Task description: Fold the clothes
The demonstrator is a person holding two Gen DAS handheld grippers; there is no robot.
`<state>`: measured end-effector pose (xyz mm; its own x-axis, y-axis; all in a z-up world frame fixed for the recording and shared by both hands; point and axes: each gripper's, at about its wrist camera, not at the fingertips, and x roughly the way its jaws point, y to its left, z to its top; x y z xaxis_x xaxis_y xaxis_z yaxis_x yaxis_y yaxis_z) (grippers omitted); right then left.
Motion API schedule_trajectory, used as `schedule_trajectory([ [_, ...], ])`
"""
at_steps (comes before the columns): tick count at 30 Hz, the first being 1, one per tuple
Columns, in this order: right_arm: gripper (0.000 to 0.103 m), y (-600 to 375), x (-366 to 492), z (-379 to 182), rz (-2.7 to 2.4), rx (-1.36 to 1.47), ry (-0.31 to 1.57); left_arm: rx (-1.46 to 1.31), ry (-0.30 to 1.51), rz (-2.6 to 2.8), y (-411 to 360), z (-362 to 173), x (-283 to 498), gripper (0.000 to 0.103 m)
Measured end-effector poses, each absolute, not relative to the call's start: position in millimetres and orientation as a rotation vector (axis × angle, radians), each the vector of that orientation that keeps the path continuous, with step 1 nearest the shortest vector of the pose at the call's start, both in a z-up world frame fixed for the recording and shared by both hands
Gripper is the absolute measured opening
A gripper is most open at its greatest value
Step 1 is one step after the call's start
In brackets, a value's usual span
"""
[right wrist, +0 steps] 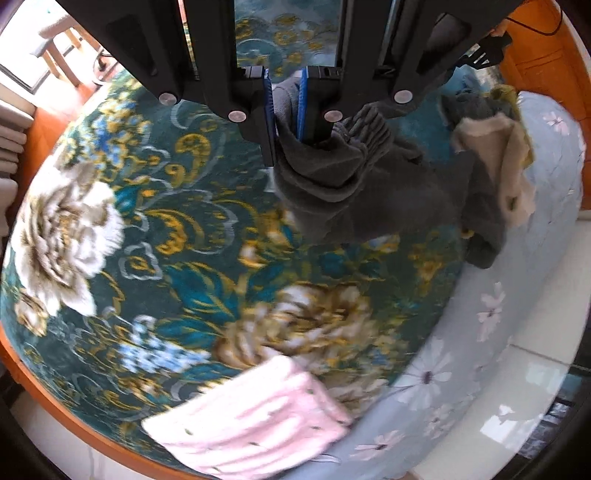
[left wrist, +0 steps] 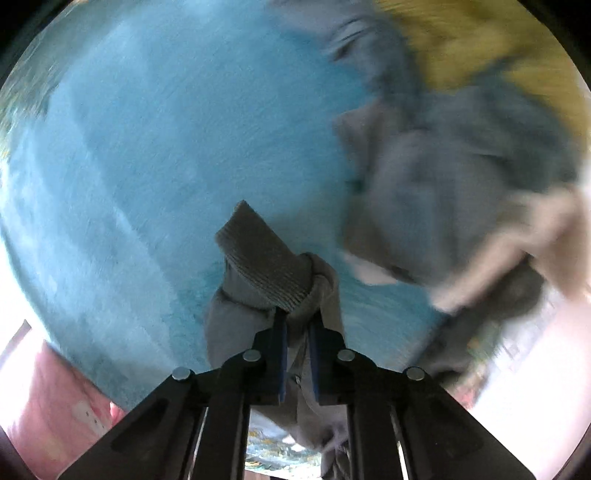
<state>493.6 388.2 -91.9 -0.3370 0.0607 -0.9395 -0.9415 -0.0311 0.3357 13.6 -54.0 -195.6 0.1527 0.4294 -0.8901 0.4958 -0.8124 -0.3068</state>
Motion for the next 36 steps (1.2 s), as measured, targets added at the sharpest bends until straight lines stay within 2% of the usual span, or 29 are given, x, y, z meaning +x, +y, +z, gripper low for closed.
schedule_trajectory([
  [3,0.013,385,482,-73,1.588,-0.917,1.431,2.288,1.018,-2.113,-85,-137,6,0.01],
  [6,0.013,380,489,-65,1.622,-0.815,1.467,2.192,0.931,-2.352,-133,-110,14,0.01],
  [8,0.013,374,497,-85,1.525,-0.871,1.48,2.216,0.891,-2.288,-161,-124,24,0.01],
  [12,0.013,361,494,-105,1.493,-0.988,1.438,2.258,0.956,-1.925,-209,-186,55,0.011],
  [16,0.013,346,487,-120,1.496,-1.106,1.378,2.239,0.974,-1.838,-225,-197,74,0.016],
  [17,0.013,342,485,-123,1.497,-1.135,1.362,2.239,0.974,-1.848,-227,-194,74,0.019],
  [20,0.013,332,478,-134,1.504,-1.222,1.312,2.215,0.977,-1.879,-233,-185,72,0.049],
  [21,0.015,332,471,-134,1.535,-1.25,1.288,2.201,0.998,-1.879,-238,-182,73,0.051],
  [23,0.032,328,453,-136,1.6,-1.302,1.243,2.191,1.053,-1.86,-240,-180,74,0.053],
  [24,0.048,325,443,-139,1.632,-1.326,1.221,2.19,1.076,-1.846,-242,-178,75,0.055],
  [25,0.054,322,431,-142,1.659,-1.353,1.199,2.188,1.089,-1.839,-243,-175,78,0.055],
  [26,0.055,317,417,-147,1.692,-1.386,1.176,2.186,1.099,-1.837,-245,-172,80,0.055],
  [28,0.063,307,387,-157,1.757,-1.465,1.116,2.183,1.087,-1.846,-249,-165,88,0.055],
  [36,0.073,247,279,-203,1.968,-1.728,0.795,2.136,1.055,-1.933,-261,-155,98,0.056],
])
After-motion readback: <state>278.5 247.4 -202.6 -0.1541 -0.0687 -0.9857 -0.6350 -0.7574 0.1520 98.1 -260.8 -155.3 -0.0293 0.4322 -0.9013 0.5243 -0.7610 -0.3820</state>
